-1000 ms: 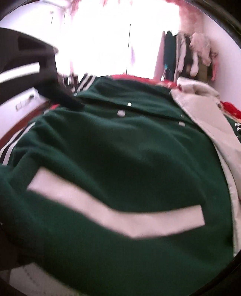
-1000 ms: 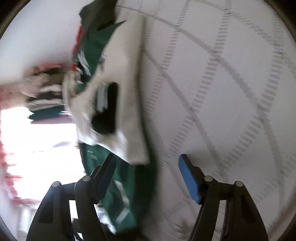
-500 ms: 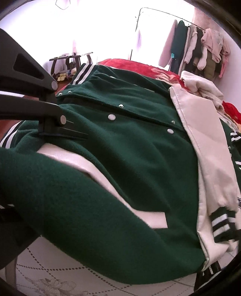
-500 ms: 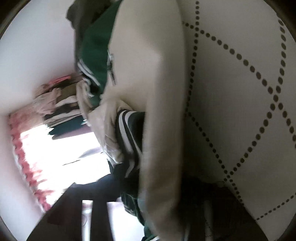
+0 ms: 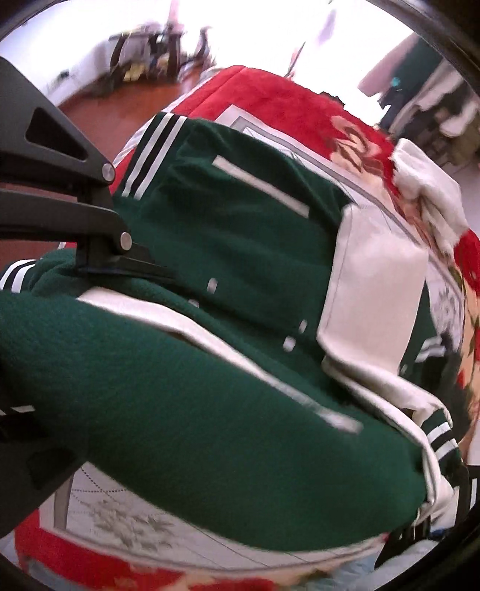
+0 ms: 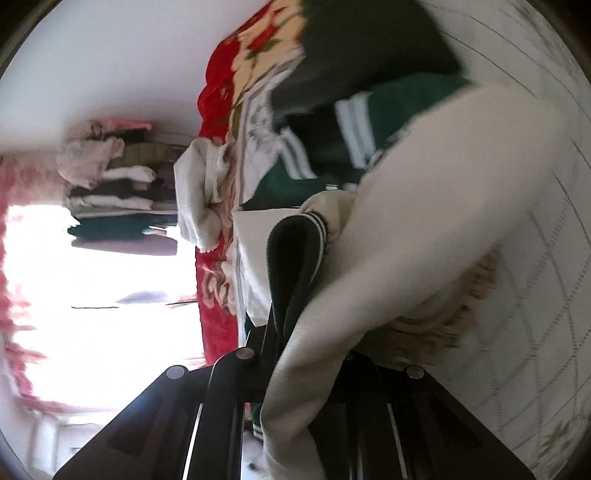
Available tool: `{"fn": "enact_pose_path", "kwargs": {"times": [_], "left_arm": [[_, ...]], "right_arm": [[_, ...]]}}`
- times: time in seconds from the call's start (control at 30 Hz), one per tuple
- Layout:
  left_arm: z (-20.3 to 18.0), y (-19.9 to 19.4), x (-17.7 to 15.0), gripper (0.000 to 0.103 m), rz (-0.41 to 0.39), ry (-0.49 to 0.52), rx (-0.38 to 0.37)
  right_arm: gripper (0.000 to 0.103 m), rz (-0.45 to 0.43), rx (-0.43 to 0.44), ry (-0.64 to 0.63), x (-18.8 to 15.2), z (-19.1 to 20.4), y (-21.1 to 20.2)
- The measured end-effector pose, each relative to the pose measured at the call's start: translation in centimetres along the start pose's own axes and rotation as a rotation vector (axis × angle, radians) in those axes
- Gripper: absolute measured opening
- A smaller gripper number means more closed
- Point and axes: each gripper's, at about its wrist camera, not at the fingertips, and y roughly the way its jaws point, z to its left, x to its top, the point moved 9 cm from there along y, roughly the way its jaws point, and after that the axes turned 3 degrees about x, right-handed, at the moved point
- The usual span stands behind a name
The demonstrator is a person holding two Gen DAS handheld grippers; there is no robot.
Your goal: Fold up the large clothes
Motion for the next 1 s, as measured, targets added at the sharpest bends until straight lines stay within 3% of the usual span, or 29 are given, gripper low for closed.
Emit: {"fn": "enact_pose_path", "kwargs": {"times": [0.1,0.2,0.37,0.47,0.5,0.6,0.67,0.73,0.77,0.83,1.0], "left_arm": [[6.0,1.3,1.6,0.018,0.024,-0.046,-0.057],[10.7,3.9,2.6,0.021,0.060,-0.100,-0.084],[18.0,12.8,2.7,0.028,0.222,-0.245,-0.239],[20.7,16.3,2.3,0.039,0.292,-0.356,-0.378],[21.5,16.7,2.3,0.044,0.294,-0.377,-0.393],[24.9,17.3,2.5,0.052,0.277,-0.487,-0.457],[26.4,17.4,2.5,0.059,0.275,-0.535,-0.471],[27.5,17.4,2.3,0.076,0.285,-0.565,-0.453],[27.8,17.1,2.3,0.076,0.282,-0.570,-0.445],[28.1,16.2,2.3,0.076,0.266,-0.574,-0.425],[28.7,14.3,1.8,0.081,0.212,-0.504,-0.267]], "right_arm": [[0.013,0.026,-0.115,-0.061,-0.3,4.6,3.8],[0.013,0.071,-0.238,-0.109,-0.7,8.6,10.2],[0.018,0.204,-0.426,-0.162,-2.3,11.1,22.5],[0.038,0.273,-0.509,-0.148,-3.2,10.6,27.5],[0.045,0.277,-0.520,-0.140,-3.4,10.6,28.0],[0.053,0.283,-0.424,-0.082,-4.0,12.2,29.5],[0.053,0.303,-0.268,-0.030,-4.8,13.6,30.1],[0.053,0.350,-0.092,0.011,-6.0,15.8,30.7],[0.053,0.348,-0.061,0.012,-6.2,16.1,30.5],[0.053,0.327,-0.098,-0.044,-7.0,15.8,29.3],[0.053,0.250,-0.244,-0.189,-9.0,12.1,23.4]]}}
